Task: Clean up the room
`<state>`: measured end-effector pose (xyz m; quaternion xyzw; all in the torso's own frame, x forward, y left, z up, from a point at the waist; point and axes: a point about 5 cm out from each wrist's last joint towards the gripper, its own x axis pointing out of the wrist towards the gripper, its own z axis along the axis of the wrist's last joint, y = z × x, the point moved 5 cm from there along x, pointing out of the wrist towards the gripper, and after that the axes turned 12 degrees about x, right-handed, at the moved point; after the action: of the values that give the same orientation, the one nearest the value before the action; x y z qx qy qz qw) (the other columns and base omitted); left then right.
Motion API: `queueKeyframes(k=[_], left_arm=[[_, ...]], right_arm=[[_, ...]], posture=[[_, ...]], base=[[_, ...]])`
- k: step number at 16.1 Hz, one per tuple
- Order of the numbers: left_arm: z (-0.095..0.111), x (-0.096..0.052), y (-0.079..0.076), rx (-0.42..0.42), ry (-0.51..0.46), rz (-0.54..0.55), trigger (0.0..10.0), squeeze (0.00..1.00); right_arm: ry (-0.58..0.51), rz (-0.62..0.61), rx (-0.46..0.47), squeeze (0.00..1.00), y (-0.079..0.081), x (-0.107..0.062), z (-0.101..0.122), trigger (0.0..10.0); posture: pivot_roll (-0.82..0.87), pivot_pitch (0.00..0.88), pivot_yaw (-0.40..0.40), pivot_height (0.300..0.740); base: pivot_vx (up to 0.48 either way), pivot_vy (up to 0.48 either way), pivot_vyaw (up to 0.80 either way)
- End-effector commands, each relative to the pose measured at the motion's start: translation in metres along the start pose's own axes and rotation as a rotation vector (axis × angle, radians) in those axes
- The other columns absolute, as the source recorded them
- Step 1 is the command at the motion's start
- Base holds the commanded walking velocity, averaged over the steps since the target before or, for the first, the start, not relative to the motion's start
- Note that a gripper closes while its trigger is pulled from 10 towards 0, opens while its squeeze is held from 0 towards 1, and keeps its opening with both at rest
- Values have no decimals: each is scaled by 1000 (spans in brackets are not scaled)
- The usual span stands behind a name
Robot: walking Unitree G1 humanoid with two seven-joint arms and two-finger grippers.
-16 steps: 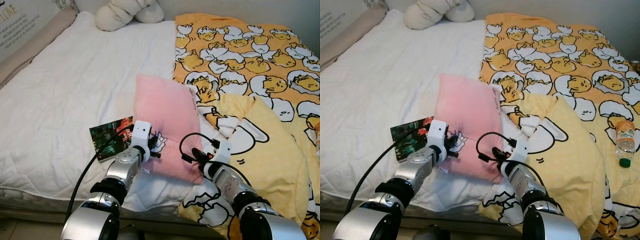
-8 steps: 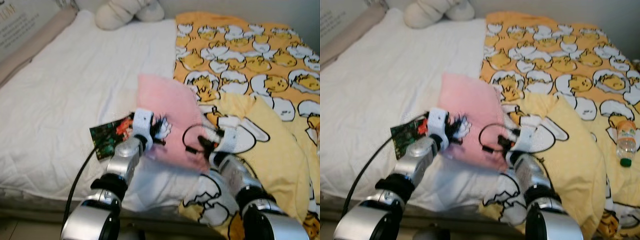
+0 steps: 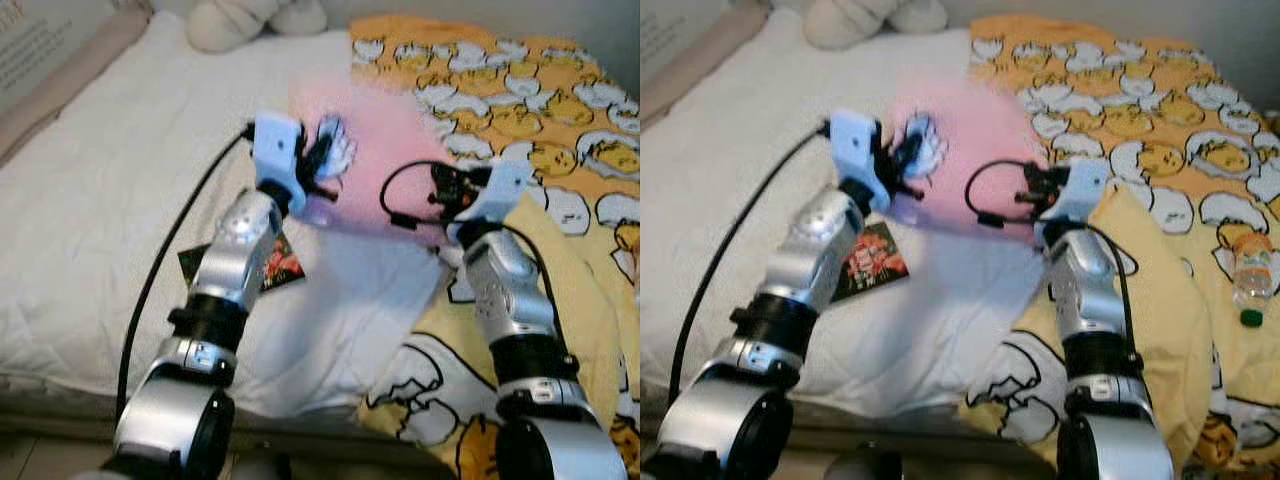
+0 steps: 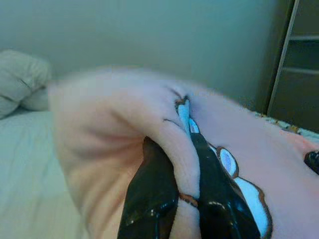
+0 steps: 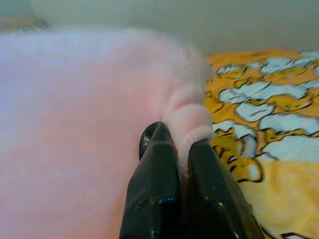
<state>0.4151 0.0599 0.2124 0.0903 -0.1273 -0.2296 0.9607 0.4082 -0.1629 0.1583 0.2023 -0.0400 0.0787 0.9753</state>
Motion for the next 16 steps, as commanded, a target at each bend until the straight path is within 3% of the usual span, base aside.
queueKeyframes(k=[1,2,5,10,14,16], left_arm=[[11,-5,19,-7,-55,76,10000,0],[4,-8,23,-64,-42,130,10000,0],[-8,-13,16,-46,2,144,10000,0],[-2,-9,16,-20,-12,150,10000,0],[-4,-9,14,-9,-3,138,10000,0],[-7,-8,11,41,2,65,10000,0]], right_arm=[[-5,-112,-32,0,-26,-11,-3,10000],[-12,-111,-45,0,-23,-14,-7,10000],[18,-129,-28,0,-18,-18,-18,10000],[23,-107,-56,0,-15,-15,-17,10000],[27,-108,-59,0,-14,-13,-17,10000],[31,-106,-62,0,-12,-14,-20,10000]], posture=[[69,0,-9,740],[67,0,-8,740],[68,0,-6,740],[72,0,-4,740],[78,0,-5,740],[80,0,-7,740]], base=[[0,0,0],[0,480,0],[0,480,381],[0,480,520],[0,480,505],[0,480,503]])
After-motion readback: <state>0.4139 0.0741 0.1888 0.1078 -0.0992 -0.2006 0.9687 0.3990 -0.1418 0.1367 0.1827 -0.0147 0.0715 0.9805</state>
